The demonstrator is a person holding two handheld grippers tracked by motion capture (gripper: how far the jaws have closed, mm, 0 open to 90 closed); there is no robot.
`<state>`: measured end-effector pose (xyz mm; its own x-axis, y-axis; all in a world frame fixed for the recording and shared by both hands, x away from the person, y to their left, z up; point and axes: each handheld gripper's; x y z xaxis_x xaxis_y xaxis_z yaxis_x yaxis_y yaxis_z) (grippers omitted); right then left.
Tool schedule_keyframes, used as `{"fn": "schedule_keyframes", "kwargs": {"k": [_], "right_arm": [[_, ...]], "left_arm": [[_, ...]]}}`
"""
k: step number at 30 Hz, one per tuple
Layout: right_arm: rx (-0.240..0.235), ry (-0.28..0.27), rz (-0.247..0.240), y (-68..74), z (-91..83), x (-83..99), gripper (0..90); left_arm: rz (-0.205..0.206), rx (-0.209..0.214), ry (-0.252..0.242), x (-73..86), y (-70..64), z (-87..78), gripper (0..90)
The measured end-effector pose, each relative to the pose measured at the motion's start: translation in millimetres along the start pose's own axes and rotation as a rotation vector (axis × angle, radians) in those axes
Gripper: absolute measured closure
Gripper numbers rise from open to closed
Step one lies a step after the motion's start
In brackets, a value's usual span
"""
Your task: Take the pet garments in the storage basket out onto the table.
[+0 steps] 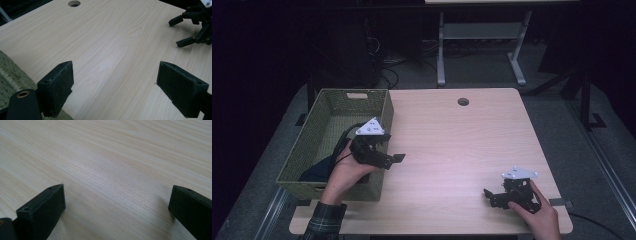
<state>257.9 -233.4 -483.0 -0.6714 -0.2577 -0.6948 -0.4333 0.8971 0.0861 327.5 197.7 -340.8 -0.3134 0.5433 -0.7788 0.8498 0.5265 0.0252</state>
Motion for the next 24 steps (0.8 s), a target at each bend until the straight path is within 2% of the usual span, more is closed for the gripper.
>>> {"fn": "schedule_keyframes", "kwargs": {"k": [8, 19, 24], "right_arm": [[0.0, 0.0, 0.002, 0.1, 0.0, 0.0, 0.5], [0.0, 0.0, 0.002, 0.2, -0.1, 0.0, 0.5], [0.0, 0.001, 0.002, 0.2, -0.1, 0.1, 0.4]], "left_arm": [[-0.013, -0.026, 0.012, 7.3, 10.5, -11.5, 13.9], [-0.061, -0.072, 0.02, 20.5, 26.3, -30.1, 14.4], [-0.071, -0.09, 0.034, 26.6, 33.6, -39.7, 16.3]]}}
Point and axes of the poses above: each handheld gripper's, and its own axes: z roughly forward along the jaws, x roughly out of its underside, y roughly to its left, and after that the axes turned 5 degrees about z, right-handed
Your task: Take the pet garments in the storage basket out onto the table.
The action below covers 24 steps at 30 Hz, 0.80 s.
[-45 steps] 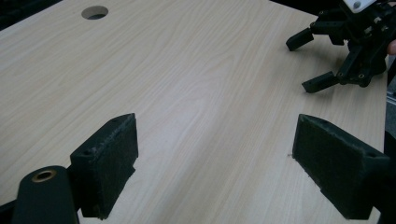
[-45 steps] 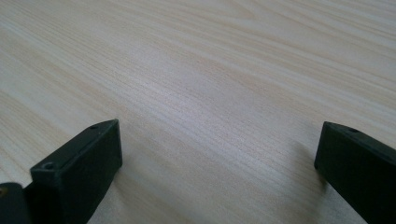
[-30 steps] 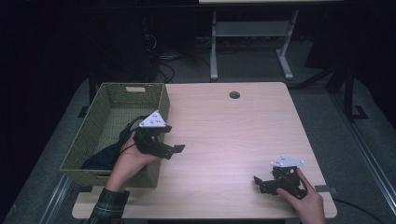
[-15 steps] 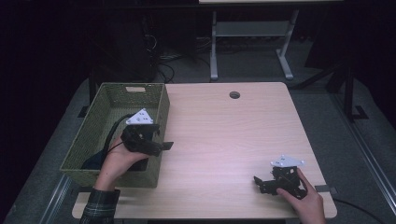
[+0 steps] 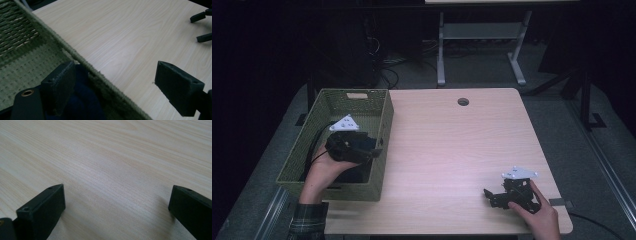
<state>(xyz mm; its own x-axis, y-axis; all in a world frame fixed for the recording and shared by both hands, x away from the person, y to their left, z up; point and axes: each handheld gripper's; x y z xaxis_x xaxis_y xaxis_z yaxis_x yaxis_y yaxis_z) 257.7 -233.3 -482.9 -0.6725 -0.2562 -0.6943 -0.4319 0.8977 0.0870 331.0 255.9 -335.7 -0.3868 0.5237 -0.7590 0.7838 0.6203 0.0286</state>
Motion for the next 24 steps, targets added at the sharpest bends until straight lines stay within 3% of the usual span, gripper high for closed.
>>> {"fn": "schedule_keyframes", "kwargs": {"k": [12, 24], "right_arm": [[0.0, 0.0, 0.001, 0.1, 0.0, 0.0, 0.5], [0.0, 0.0, 0.0, 0.0, 0.0, 0.0, 0.5]], "left_arm": [[-0.03, -0.062, 0.064, 19.5, 20.0, -17.1, 21.2], [-0.097, -0.123, 0.119, 44.6, 36.6, -37.0, 25.0]]}}
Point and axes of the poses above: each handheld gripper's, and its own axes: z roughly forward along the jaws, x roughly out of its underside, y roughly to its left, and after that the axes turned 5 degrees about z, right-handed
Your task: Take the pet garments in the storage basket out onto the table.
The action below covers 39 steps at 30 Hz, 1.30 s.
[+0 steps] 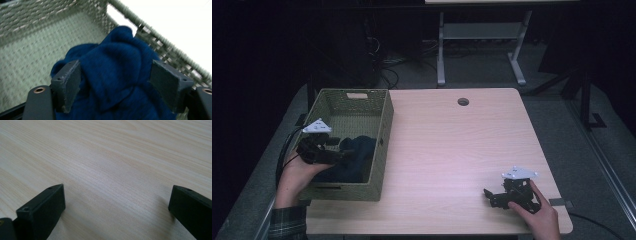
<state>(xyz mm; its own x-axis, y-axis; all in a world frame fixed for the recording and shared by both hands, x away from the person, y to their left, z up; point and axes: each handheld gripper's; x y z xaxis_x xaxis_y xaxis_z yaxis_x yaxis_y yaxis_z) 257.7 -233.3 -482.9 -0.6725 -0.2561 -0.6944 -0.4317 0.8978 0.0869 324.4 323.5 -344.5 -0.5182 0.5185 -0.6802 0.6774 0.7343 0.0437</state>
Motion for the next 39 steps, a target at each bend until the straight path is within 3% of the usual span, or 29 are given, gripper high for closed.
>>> {"fn": "schedule_keyframes", "kwargs": {"k": [7, 12, 22, 34, 39], "right_arm": [[0.0, 0.0, 0.001, 0.0, 0.0, 0.0, 0.4], [0.0, 0.0, 0.001, 0.1, 0.0, 0.0, 0.5], [0.0, 0.0, 0.0, 0.0, 0.0, 0.0, 0.5], [0.0, 0.0, 0.001, 0.1, 0.0, 0.0, 0.5], [0.0, 0.0, 0.001, 0.1, 0.0, 0.0, 0.5]], "left_arm": [[-0.007, 0.006, 0.074, 14.2, 5.7, 0.1, 29.6], [-0.036, 0.02, 0.131, 22.5, 10.1, 1.3, 35.2], [-0.072, 0.053, 0.216, 30.0, 14.7, 9.2, 42.6], [-0.12, 0.081, 0.259, 35.5, 18.1, 12.7, 50.1], [-0.121, 0.118, 0.278, 36.6, 18.4, 14.2, 62.9]]}}
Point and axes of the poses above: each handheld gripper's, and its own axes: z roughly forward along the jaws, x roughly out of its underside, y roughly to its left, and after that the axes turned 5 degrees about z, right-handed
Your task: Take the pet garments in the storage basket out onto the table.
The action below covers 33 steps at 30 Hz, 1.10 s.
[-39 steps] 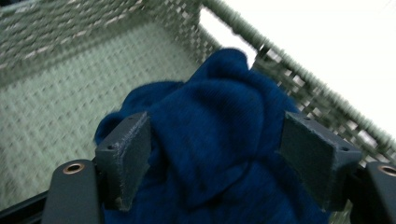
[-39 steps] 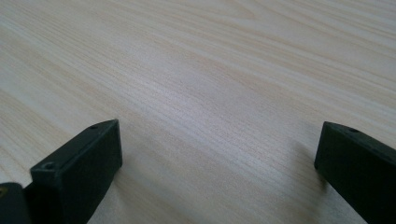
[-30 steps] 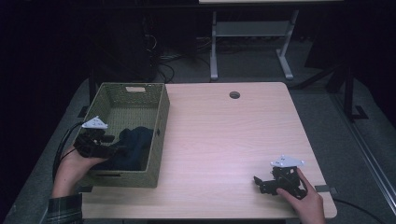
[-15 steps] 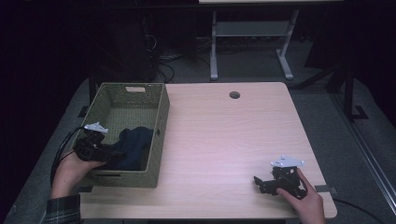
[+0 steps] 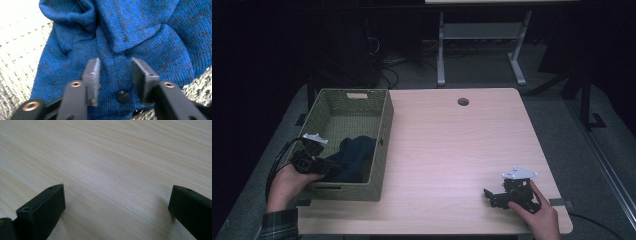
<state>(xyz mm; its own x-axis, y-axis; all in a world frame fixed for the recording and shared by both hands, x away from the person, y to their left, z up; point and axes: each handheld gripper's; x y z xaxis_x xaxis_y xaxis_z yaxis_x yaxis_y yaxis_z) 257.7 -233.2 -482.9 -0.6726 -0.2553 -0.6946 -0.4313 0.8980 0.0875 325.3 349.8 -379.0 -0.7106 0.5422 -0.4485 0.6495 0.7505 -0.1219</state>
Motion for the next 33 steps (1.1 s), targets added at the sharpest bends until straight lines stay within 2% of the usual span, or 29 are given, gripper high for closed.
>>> {"fn": "schedule_keyframes", "kwargs": {"k": [2, 7, 9, 10, 23, 33], "right_arm": [[0.0, 0.0, 0.0, 0.0, 0.0, 0.0, 0.4], [0.0, 0.0, 0.0, 0.0, 0.0, 0.0, 0.4], [0.0, 0.0, 0.0, 0.0, 0.0, 0.0, 0.4], [0.0, 0.0, 0.0, 0.0, 0.0, 0.0, 0.4], [0.0, 0.0, 0.0, 0.0, 0.0, 0.0, 0.5], [0.0, 0.001, -0.001, -0.1, -0.1, 0.0, 0.4]], "left_arm": [[-0.004, 0.008, -0.003, 0.1, -0.4, 0.3, 70.5], [-0.018, 0.014, -0.01, 0.1, 3.1, -2.3, 80.2], [-0.041, 0.007, -0.039, 0.0, 3.5, -4.9, 82.6], [-0.039, -0.002, -0.048, -0.3, 4.1, -7.4, 83.0], [-0.102, -0.08, -0.279, 1.7, 3.3, -34.1, 84.8], [-0.106, -0.12, -0.457, -2.5, -2.3, -49.2, 85.5]]}}
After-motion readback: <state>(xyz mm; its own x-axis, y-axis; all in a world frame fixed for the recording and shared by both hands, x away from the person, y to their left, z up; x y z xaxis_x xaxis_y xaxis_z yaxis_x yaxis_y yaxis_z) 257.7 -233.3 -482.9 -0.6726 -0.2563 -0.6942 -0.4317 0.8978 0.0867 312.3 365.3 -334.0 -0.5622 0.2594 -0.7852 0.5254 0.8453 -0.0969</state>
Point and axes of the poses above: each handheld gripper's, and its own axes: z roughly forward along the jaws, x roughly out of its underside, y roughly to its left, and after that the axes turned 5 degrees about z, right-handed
